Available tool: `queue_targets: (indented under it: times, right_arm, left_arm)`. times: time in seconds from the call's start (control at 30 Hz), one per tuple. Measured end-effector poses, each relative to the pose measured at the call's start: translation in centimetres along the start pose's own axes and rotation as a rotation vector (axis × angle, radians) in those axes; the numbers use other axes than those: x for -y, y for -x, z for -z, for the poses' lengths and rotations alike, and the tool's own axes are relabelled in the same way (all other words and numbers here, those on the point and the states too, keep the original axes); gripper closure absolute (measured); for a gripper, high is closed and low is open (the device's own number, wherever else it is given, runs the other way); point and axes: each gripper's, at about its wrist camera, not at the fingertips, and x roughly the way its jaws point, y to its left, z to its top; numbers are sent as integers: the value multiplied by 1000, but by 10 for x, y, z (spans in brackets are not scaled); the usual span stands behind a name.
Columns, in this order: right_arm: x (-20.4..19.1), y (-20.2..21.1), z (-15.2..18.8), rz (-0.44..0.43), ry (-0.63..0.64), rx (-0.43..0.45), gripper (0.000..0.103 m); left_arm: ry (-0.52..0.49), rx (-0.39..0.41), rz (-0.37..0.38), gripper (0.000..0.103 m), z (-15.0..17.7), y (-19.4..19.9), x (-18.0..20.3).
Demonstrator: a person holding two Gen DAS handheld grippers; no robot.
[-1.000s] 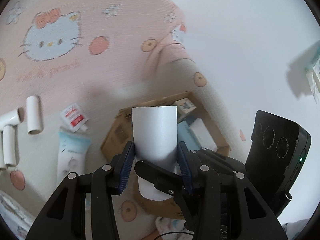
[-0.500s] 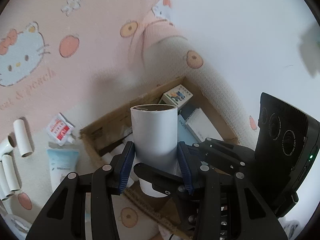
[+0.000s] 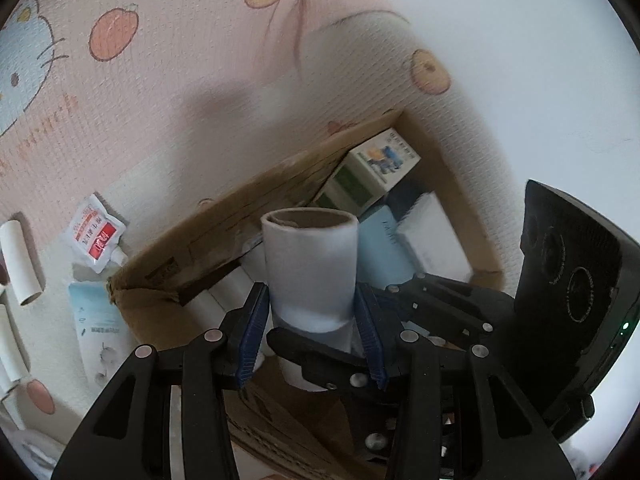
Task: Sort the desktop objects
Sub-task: 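Carry the held tube with the left gripper over the cardboard box, then lower the tube into the box and open the left gripper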
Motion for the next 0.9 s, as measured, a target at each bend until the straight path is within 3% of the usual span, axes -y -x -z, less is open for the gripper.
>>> queue_targets:
  times: [0.23,0.33,0.4,0.67,0.9]
  right_arm:
    - [10,-28,0,15,-39,-111,66]
    - [19,-35,0,-2,-69,-138,66]
    - [24,-40,0,1,-74,-159,66]
    - [29,-68,-8,1,-83,-265,66]
    - [28,-95,-10,-23,-87,-380,66]
  left_arm:
    - [-17,-54,-48,59,-9,-11,-10]
    - [-40,-69,-47,72,-12,-16,-13]
    - [-36,-84,-47,96,-14,-18,-16]
    - [-60,-111,-67,99,-14,-29,-18]
    - [-151,-109,-125,101,-13,-31,-12]
